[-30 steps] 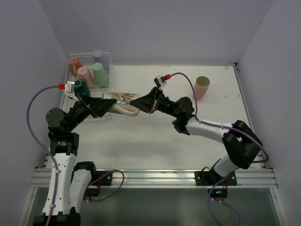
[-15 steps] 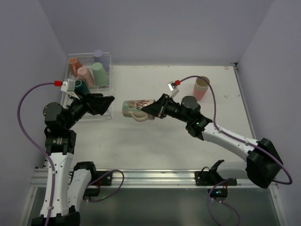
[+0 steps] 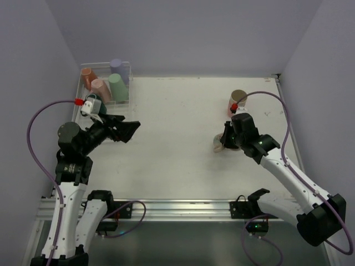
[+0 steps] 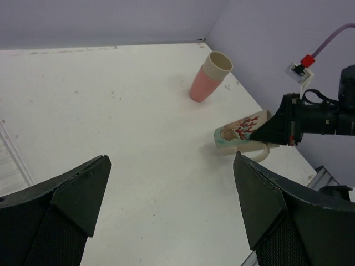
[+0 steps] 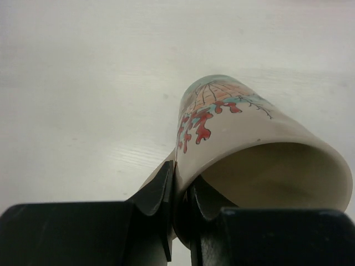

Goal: Unload the cups from the dish rack

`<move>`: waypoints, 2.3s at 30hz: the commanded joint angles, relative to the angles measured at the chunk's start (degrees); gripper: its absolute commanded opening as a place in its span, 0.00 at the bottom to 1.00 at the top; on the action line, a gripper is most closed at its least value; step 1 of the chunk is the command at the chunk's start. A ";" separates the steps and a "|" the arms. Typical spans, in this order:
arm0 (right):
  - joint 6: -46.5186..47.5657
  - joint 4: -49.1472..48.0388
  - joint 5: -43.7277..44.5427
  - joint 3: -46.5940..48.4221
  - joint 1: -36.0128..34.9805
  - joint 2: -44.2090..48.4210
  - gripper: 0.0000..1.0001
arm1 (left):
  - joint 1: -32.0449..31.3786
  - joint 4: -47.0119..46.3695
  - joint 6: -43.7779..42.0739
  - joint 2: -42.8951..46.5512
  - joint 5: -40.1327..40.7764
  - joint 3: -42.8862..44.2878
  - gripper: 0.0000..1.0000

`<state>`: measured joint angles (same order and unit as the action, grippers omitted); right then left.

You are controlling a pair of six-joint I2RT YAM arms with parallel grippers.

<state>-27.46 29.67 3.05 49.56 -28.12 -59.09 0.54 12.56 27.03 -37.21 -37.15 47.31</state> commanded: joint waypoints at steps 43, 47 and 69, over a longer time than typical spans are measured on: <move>14.37 9.61 7.85 15.21 8.08 -17.64 0.57 | -13.98 3.35 -8.22 -2.07 16.66 -1.17 1.00; 14.10 9.53 7.58 16.53 7.99 -14.66 0.71 | -13.98 4.05 -7.69 -3.39 19.91 1.37 1.00; 1.46 -20.33 -16.32 -0.51 -5.44 11.46 0.89 | -5.12 2.65 -7.25 -33.34 55.01 23.70 1.00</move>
<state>-22.44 18.48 -8.91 52.12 -30.30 -46.44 -9.02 16.82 20.38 -66.87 13.96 67.68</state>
